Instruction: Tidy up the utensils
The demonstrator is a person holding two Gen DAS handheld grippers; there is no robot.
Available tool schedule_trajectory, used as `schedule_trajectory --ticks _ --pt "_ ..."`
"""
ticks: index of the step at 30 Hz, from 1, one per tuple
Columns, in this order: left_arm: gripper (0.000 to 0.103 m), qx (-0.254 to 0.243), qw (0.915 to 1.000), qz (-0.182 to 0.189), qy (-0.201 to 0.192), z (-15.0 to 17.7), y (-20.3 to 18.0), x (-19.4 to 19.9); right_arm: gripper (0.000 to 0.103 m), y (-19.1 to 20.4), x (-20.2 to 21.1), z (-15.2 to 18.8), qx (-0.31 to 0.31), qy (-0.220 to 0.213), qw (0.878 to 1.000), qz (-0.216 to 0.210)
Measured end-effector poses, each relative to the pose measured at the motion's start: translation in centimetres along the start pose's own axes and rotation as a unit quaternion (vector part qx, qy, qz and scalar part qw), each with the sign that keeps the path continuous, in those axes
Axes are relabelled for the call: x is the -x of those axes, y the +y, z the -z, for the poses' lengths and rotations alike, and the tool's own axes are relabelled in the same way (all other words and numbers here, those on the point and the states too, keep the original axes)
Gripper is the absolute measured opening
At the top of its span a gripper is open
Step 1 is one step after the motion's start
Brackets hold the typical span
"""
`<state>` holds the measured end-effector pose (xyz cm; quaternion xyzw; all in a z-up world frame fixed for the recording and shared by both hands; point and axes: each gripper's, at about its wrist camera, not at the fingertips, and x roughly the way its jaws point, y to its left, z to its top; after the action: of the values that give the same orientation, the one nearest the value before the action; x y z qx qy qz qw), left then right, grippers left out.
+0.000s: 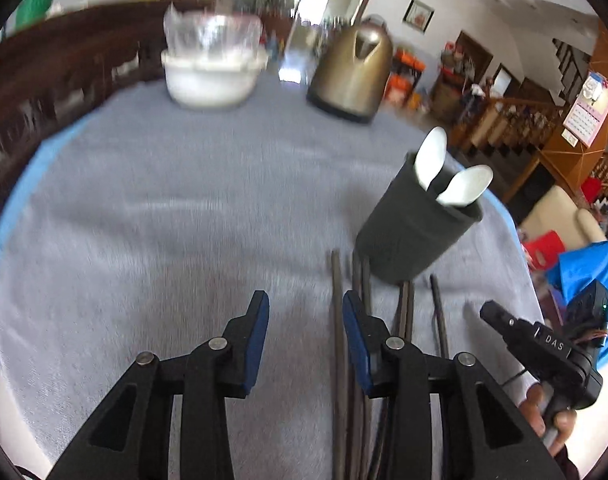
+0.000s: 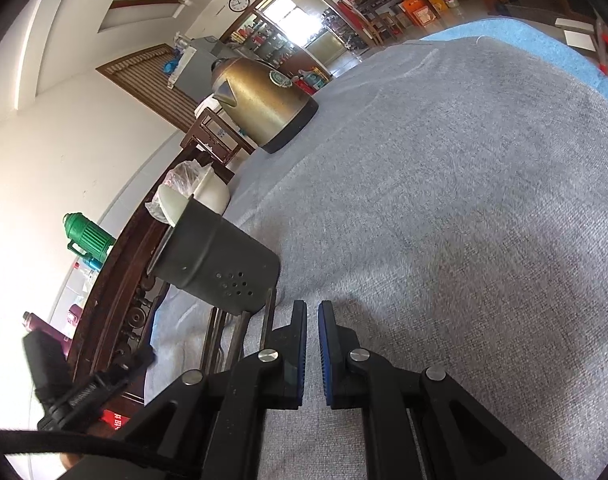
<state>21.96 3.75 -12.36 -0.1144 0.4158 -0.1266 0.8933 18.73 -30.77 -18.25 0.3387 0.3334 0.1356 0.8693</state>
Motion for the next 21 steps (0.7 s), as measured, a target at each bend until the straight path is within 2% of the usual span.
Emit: schedule_trajectory --ticks 6,7,8,9,10,11,13,14,15,17,21 --pt "0.041 -0.044 0.9975 0.018 0.052 -1.4 -0.2 -2.3 0.009 3.2 -0.1 0.5 0.044 0.026 0.999 0.005" --pt "0.042 -0.049 0.997 0.019 0.057 -1.7 -0.2 -2.8 0.012 3.8 -0.2 0.5 0.047 0.035 0.998 0.0" --pt "0.042 -0.058 0.9962 0.02 0.062 -2.0 -0.5 -3.2 0.028 4.4 -0.3 0.4 0.048 0.048 0.998 -0.01" --pt "0.042 -0.066 0.9955 0.021 0.065 -2.2 -0.7 -3.4 0.054 4.8 -0.4 0.3 0.049 0.057 0.997 -0.016" --pt "0.043 -0.081 0.9939 0.023 0.072 -2.5 -1.1 -3.8 0.067 5.4 -0.4 0.2 0.052 0.057 0.997 -0.015" --pt "0.043 -0.091 0.9925 0.024 0.078 -2.8 -1.1 -4.1 0.069 5.9 -0.4 0.2 0.062 0.05 0.997 0.006" --pt "0.043 -0.118 0.9888 0.014 0.091 -3.1 -1.6 -4.7 0.06 6.7 -0.9 0.0 0.089 0.061 0.993 0.039" --pt "0.043 -0.134 0.9865 0.01 0.093 -3.0 -1.9 -4.9 0.034 7.0 -1.5 -0.1 0.098 0.074 0.99 0.061" --pt "0.043 -0.146 0.9848 0.009 0.094 -2.9 -2.1 -5.1 0.028 7.2 -2.0 -0.2 0.105 0.087 0.988 0.076" --pt "0.043 -0.16 0.982 0.006 0.1 -2.9 -2.4 -5.6 0.029 7.4 -2.7 -0.2 0.119 0.097 0.984 0.094" --pt "0.043 -0.145 0.982 0.022 0.119 -3.6 -2.4 -6.8 0.027 8.2 -4.3 -0.3 0.129 0.118 0.977 0.126"
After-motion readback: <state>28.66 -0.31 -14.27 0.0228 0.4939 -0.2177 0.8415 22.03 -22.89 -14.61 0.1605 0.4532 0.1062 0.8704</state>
